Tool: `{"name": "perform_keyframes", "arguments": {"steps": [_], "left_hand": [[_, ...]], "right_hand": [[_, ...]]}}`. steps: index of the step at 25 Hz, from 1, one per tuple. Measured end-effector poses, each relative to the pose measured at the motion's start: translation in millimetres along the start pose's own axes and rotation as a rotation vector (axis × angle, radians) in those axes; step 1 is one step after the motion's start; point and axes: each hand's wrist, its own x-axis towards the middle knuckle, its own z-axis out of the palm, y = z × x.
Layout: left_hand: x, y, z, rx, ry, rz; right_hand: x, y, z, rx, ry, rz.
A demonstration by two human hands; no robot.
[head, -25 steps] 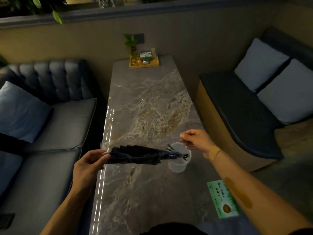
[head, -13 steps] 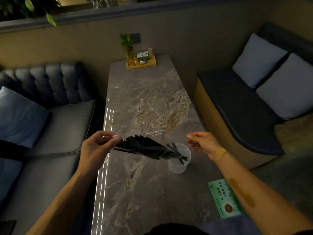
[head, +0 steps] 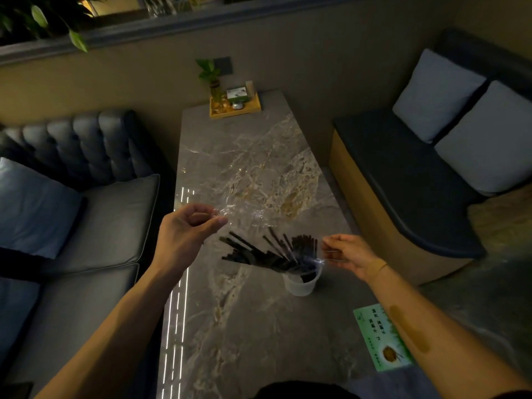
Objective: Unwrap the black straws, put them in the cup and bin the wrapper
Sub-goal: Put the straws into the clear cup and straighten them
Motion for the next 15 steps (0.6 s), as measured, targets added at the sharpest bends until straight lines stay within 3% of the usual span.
{"name": "perform_keyframes", "arguments": {"steps": [15], "left_hand": [[20.1, 56.2, 45.5, 0.117, -0.139, 0.109]], "right_hand": [[11.2, 21.6, -11.1, 0.047, 0.014, 0.074]]}}
